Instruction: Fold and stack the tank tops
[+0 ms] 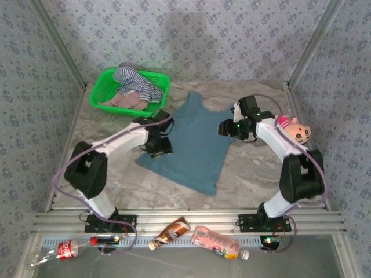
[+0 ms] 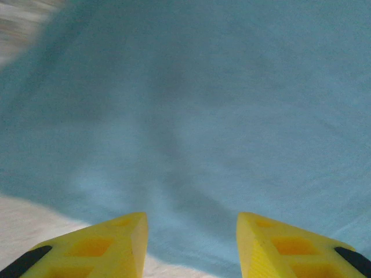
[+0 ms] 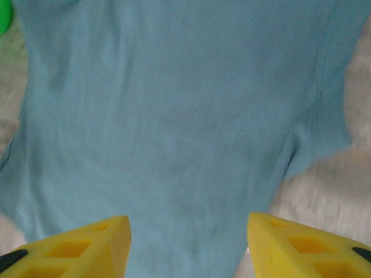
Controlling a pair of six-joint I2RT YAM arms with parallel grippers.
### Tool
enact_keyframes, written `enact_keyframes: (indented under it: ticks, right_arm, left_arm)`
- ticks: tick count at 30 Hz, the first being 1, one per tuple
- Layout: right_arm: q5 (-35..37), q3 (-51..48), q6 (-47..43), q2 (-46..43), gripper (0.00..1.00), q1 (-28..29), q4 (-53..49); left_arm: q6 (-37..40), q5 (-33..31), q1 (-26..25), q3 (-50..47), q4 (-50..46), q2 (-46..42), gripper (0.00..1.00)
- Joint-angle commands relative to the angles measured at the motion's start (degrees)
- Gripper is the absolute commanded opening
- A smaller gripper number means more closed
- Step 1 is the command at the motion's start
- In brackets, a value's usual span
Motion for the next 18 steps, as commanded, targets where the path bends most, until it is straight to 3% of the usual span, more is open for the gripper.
enact_keyframes:
  ticks: [1,5,8,18]
  right_arm:
    - [-1.41,5.73,-2.66,9.15,0.57,-2.45,8.76]
    - [-2.15,11.43,-3.56,18.66,0.57,-3.5,7.63]
    - [-3.14,14.37,-3.25,23.21,0.55,-4.29,4.5]
    - [1.42,9.92,-3.54,22.83,0.54,-5.67,-0.31]
  left_arm:
    - [-3.73,3.62,-1.36,-0.3,6.26,4.16,0.44]
    - [-3.13,3.64,-1.21,-2.58,8.17,6.92,0.44]
    - [-0.33,2.79,0.02,-2.59,3.98,8.29,0.45]
    - [9.67,-2.09,5.51,-2.78,-4.07,9.96,0.45]
